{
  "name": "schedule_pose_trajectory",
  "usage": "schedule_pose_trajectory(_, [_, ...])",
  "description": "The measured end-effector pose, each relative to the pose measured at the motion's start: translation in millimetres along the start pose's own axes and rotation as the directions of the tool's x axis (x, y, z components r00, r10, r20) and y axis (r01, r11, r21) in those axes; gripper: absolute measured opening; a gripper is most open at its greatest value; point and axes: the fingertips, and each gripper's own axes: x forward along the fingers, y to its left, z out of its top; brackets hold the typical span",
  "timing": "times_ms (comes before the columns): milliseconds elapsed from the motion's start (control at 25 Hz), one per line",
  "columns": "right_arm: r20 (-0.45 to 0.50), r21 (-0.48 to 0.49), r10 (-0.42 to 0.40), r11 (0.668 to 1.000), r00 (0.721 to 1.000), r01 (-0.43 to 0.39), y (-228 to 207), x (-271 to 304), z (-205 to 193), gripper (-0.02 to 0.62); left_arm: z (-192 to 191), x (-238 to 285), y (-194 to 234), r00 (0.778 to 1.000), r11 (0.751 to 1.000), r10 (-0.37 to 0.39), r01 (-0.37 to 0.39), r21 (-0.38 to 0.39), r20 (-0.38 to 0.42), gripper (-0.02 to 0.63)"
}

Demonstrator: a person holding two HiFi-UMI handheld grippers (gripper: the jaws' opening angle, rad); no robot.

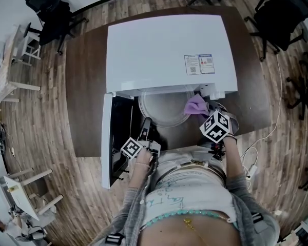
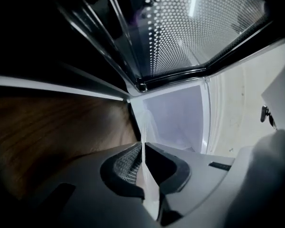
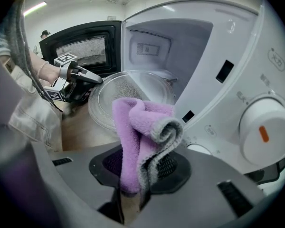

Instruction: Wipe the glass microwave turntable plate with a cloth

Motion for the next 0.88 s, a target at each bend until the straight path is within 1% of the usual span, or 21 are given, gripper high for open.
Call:
schedule_pose_trajectory(40, [-0.001,-0.001,-0.001,1.0,1.0,0.001,-0.4,-0.8,0.0,0.115,3.2,0.8,-0.2,1.0,1.0,0.0,0.0,0.008,0.011,0.031])
schedule_pose_trajectory(160, [-0.002,0.001,-0.003,1.0,1.0,0.003,-2.2,-2.5,-0.5,0.115,8.7,6.3,-4.9,0.998,0.998,-0.027,0.03,-0.052,0.063,0.031])
schedule_pose_trajectory(280, [-0.014,0.0,-0.001,1.0,1.0,0.001,-3.5,-1.6,-3.4,0.115,16.7,11.2,-0.1,0.993,0.997,-0.018,0.026,-0.07,0.115,0.031])
schedule_pose_trajectory(320, [-0.017,-0.003,0.0,1.0,1.0,0.0,-3.4,-1.3,-3.9,0.115,19.4,14.0,-2.8,0.991,0.996,-0.027,0.037,-0.077,0.131,0.031])
schedule_pose_trajectory(400, [-0.02,-0.006,0.002,1.0,1.0,-0.002,-3.3,-1.2,-4.3,0.115,25.1,19.7,-6.7,0.987,0.996,-0.04,0.052,-0.074,0.152,0.031])
schedule_pose_trajectory(520, [-0.02,0.005,-0.002,1.0,1.0,0.002,-5.9,-1.5,-5.1,0.115,33.1,27.0,-4.8,0.983,0.997,-0.04,0.052,-0.061,0.178,0.031])
schedule_pose_trajectory(640, [-0.015,0.02,-0.002,1.0,1.0,0.002,-8.7,-1.9,-3.3,0.115,43.1,32.2,-1.7,0.982,0.999,-0.023,0.027,-0.02,0.186,0.031])
schedule_pose_trajectory(680, [-0.014,0.02,-0.001,1.0,1.0,0.001,-9.5,-2.1,-2.8,0.115,46.1,35.5,-4.9,0.98,0.999,-0.033,0.038,-0.025,0.195,0.031])
schedule_pose_trajectory(800, [-0.016,0.015,0.009,1.0,1.0,-0.008,-9.7,-2.1,-2.6,0.115,52.3,48.4,-21.2,0.969,0.992,-0.079,0.099,-0.077,0.234,0.031])
schedule_pose_trajectory(880, [-0.014,0.013,0.016,1.0,1.0,-0.016,-8.4,-2.5,-2.6,0.115,55.6,53.8,-22.9,0.964,0.992,-0.075,0.099,-0.082,0.256,0.031])
